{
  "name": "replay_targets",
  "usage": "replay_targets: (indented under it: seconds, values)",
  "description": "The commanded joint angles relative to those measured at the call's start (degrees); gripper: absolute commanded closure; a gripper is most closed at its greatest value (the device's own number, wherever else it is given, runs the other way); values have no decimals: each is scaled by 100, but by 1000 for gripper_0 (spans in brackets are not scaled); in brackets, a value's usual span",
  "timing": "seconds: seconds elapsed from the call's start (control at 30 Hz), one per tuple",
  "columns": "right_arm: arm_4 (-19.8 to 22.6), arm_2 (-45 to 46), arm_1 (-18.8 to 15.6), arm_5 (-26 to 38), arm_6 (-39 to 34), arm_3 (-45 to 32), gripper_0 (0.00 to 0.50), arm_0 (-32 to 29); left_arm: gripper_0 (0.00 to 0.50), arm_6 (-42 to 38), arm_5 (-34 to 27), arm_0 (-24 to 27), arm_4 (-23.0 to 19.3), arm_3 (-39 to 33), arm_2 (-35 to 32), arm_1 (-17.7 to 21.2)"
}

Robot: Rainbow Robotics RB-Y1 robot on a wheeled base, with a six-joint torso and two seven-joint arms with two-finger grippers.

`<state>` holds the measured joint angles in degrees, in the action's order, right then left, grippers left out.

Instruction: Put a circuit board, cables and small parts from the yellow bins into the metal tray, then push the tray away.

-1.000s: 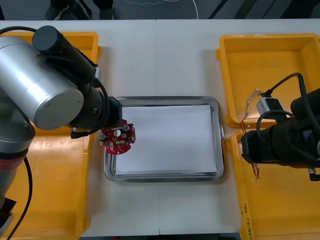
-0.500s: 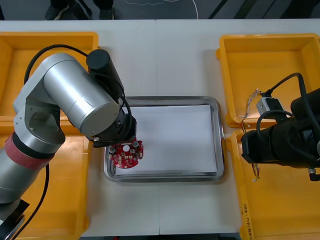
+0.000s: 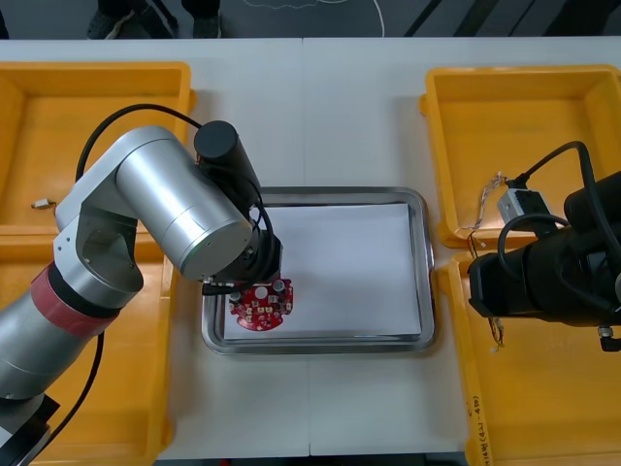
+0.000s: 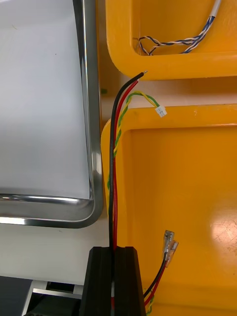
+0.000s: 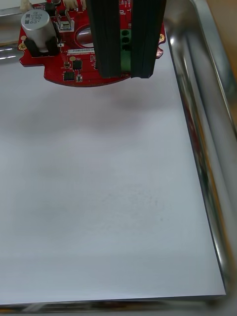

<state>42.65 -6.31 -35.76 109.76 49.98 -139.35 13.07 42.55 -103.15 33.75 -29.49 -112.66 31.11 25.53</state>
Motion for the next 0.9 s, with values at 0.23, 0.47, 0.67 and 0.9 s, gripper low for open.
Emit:
replay_targets:
  seconds: [0.23, 0.47, 0.67, 0.9]
  values:
    - [-46, -46, 7, 24, -76, -66, 500, 82, 500, 175, 349, 123, 216, 104, 176, -136]
    - [-46, -46, 7, 24, -76, -66, 500, 73, 500, 333, 472, -61, 444, 95, 176, -180]
    - [-55, -46, -1, 24, -67, -66, 500, 73, 500, 430, 463, -158, 514, 95, 168, -189]
    - [-64, -46, 7, 24, -59, -66, 500, 64, 500, 535, 419, -272, 585, 95, 168, -189]
